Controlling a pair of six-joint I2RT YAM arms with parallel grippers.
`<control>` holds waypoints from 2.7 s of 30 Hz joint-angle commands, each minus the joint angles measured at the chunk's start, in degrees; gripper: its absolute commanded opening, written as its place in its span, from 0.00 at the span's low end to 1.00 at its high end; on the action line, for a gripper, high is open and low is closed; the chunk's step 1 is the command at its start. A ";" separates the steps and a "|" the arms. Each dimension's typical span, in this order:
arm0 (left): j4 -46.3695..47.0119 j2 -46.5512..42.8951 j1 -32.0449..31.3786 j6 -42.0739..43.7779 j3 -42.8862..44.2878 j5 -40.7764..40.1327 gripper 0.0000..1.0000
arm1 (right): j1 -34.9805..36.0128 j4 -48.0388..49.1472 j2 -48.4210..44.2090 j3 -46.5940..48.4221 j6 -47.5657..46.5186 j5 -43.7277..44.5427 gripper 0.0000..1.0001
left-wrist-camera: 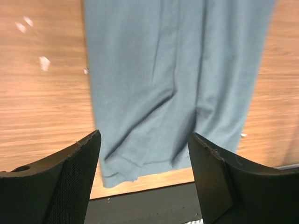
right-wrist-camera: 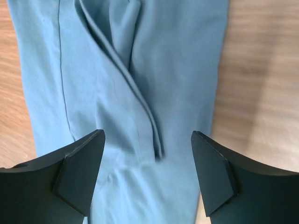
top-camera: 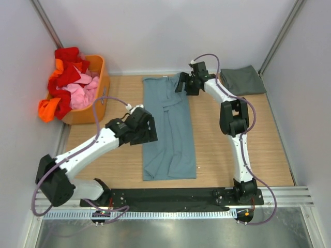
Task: Fold and stack the t-shirts
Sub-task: Fold the tshirt
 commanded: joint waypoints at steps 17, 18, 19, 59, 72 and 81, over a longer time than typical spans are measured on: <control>-14.74 -40.13 3.06 14.84 -4.52 -23.17 0.94 | 37.36 -12.80 -38.42 -34.23 6.28 26.50 0.42; -15.44 -40.75 3.06 14.58 -3.74 -24.39 0.93 | 41.12 -14.90 -36.58 -33.09 8.46 28.07 0.42; -15.45 -41.28 3.06 14.58 -3.47 -25.45 0.93 | 42.64 -15.70 -36.57 -32.82 8.48 28.78 0.42; -14.83 -46.56 3.15 13.52 -5.31 -28.62 0.93 | 60.50 -23.35 -37.61 -45.89 28.08 44.17 0.02; -14.57 -40.41 2.98 13.78 -4.87 -20.83 0.88 | 65.07 -25.47 -62.56 -64.80 43.81 48.74 0.69; -6.77 -32.93 1.74 2.37 -12.76 0.09 0.84 | 60.95 -17.32 -88.06 -83.51 45.07 47.53 0.82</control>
